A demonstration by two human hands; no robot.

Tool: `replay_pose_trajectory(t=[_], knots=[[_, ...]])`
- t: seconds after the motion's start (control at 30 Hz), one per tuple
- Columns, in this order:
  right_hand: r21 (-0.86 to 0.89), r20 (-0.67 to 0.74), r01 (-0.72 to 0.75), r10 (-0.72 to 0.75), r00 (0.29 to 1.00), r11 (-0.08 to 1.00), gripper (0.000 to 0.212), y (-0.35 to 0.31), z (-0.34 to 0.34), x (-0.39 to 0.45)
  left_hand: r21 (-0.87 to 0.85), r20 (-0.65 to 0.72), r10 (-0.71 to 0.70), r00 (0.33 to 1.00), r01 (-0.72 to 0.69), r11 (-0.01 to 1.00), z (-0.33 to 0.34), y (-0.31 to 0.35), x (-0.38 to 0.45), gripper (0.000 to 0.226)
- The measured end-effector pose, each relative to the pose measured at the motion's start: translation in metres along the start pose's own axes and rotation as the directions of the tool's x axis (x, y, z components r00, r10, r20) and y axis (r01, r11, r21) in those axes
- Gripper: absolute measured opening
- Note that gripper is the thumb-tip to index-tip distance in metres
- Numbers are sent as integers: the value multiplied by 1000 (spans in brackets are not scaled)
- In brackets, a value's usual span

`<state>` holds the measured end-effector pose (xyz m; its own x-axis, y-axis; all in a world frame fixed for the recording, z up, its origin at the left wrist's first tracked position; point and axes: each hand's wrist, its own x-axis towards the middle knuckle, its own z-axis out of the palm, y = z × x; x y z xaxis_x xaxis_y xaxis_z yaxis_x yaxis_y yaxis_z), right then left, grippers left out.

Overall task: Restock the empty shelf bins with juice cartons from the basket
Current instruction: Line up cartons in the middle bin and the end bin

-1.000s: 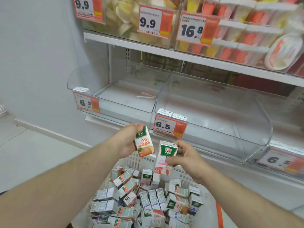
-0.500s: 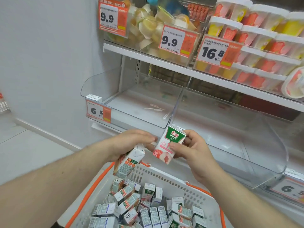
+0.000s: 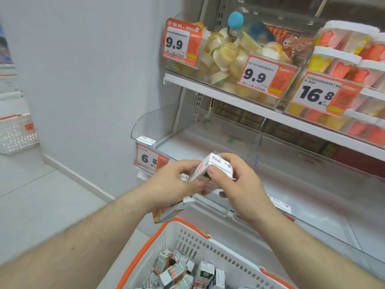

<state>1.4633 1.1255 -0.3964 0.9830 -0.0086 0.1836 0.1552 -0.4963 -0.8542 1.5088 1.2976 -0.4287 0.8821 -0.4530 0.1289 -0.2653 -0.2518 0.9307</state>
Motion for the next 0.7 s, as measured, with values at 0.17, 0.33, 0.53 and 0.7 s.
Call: replay_pose_trajectory(t=[0.17,0.33,0.53,0.7], knots=[[-38,-80,-60,57,995,997,41,-29,18,42,-6,-230,-96,968,98,995,-19,1,1,19],[135,-72,-252,263,962,958,34,-33,27,108,-394,-536,-472,700,288,873,-37,-18,11,29],[-138,101,-315,330,939,939,45,-14,77,154,-589,-418,-662,622,369,718,-41,-48,28,78],[-223,248,-289,341,907,931,32,-6,109,166,-615,-387,-620,682,311,725,-31,-62,41,114]])
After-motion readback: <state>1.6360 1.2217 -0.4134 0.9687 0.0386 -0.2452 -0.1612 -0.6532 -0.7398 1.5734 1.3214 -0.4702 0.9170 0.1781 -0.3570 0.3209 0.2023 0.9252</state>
